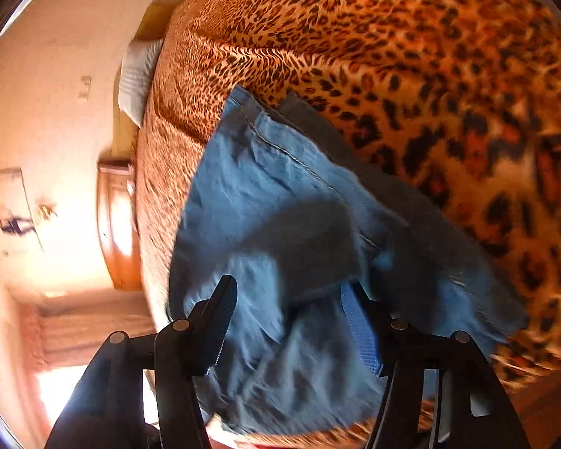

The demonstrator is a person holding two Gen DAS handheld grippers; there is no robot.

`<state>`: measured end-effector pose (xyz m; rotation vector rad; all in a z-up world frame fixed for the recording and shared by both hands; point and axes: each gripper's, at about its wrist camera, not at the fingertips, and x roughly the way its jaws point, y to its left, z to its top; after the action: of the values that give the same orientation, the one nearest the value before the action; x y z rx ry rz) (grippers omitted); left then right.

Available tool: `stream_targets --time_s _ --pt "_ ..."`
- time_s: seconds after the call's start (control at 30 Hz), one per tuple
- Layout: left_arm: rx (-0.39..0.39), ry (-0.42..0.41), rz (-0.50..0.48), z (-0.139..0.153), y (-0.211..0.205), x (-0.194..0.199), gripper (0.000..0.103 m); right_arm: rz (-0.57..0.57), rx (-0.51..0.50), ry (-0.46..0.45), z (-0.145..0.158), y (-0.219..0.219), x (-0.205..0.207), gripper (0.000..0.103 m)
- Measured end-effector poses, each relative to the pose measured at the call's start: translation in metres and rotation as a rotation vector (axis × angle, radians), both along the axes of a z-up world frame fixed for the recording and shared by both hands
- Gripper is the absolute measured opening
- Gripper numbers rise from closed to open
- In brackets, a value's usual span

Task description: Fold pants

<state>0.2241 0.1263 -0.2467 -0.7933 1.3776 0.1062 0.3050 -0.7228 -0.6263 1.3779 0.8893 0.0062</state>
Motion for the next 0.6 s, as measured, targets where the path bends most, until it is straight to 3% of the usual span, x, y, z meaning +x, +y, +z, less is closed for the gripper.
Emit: stream_targets --time_s 0.07,0.13,0.17,0.2,0.37,0.47,0.53,0.6 --pt "0.034 0.016 -0.007 -0.010 -0.007 0.007 0.044 -0.040 0.026 -0.021 -0.002 0.003 0.007 0.061" --pt "0.065 0.022 -0.040 -0.016 -0.015 0.020 0.029 -0.029 0.047 -0.017 -0.009 0.009 0.022 0.050" --pt "0.070 0.024 -0.065 -0.017 -0.018 0.024 0.005 -0.019 0.030 -0.012 -0.009 0.010 0.028 0.016" --pt "0.064 0.025 -0.085 -0.013 -0.021 0.029 0.004 -0.009 0.025 -0.027 -0.006 0.011 0.032 0.004" --pt "0.058 -0.115 -0.133 0.041 -0.025 0.027 0.004 0.062 -0.115 -0.158 0.056 0.017 0.038 0.004" --pt "0.050 -0.137 -0.154 0.060 -0.021 0.007 0.004 0.084 -0.172 -0.225 0.090 0.021 0.015 0.004" --pt "0.075 -0.106 -0.160 0.051 -0.019 -0.003 0.005 0.078 -0.161 -0.232 0.094 0.018 -0.003 0.005" --pt "0.118 -0.032 -0.177 0.026 -0.007 -0.009 0.007 0.086 -0.174 -0.154 0.071 0.017 -0.023 0.008"
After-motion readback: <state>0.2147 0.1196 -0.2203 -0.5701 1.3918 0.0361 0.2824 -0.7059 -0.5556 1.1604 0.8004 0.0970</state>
